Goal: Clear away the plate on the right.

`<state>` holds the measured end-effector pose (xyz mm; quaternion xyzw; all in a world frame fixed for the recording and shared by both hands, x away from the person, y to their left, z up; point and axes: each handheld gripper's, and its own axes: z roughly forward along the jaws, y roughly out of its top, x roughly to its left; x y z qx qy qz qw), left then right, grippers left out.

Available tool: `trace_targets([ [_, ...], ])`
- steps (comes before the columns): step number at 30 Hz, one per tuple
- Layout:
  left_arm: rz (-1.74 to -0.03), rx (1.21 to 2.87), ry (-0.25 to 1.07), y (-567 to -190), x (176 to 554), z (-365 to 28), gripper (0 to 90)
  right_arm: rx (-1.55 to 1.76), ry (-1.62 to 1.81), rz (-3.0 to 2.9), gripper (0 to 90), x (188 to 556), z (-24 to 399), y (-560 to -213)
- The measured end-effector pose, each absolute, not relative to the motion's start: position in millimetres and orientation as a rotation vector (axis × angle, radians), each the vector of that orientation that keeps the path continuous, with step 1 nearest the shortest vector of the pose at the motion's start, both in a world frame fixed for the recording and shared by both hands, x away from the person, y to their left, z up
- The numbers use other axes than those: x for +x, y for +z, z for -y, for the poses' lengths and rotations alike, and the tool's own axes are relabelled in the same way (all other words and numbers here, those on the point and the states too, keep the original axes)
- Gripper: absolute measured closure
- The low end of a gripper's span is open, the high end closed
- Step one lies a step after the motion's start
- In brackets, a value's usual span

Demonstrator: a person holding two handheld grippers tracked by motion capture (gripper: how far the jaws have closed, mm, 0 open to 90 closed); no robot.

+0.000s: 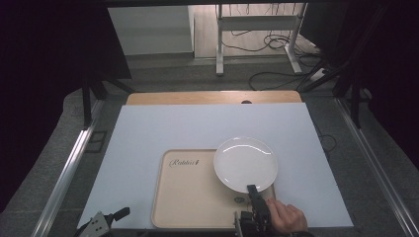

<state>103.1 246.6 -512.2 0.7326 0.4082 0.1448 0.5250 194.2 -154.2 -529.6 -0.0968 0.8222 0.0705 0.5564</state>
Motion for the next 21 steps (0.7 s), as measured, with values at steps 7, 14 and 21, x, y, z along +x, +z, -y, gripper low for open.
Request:
trace_targets([
  [7, -0.976, 1.753, 0.347, -512, 103, -247, 1.4, -0.259, 0.192, -1.946, 85.0, 190, 143, -531],
  [14, -0.975, 1.753, 0.347, -512, 103, -247, 1.4, -0.289, 0.209, -1.953, 85.0, 186, 133, -532],
  [21, -0.975, 1.753, 0.348, -512, 103, -247, 1.4, -0.332, 0.26, -1.948, 85.0, 180, 117, -535],
])
